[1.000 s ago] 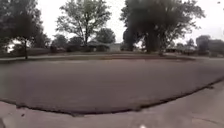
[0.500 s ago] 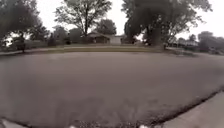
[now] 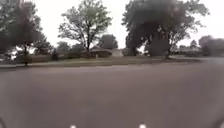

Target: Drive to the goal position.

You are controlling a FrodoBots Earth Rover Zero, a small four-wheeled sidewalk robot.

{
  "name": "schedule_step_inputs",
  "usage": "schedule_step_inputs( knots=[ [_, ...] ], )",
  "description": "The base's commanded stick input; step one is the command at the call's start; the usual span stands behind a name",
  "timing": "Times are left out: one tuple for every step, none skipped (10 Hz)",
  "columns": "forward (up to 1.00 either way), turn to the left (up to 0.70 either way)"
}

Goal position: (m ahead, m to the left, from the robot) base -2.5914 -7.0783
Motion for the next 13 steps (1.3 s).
schedule_step_inputs(
  knots=[
    [0.70,-0.35],
    [0.70,-0.35],
    [0.70,-0.35],
    [0.70,-0.35],
    [0.70,-0.35],
    [0.70,-0.35],
    [0.70,-0.35],
    [0.70,-0.35],
    [0.70,-0.35],
    [0.70,-0.35],
    [0.70,-0.35],
    [0.70,-0.35],
    [0.70,-0.35]
  ],
)
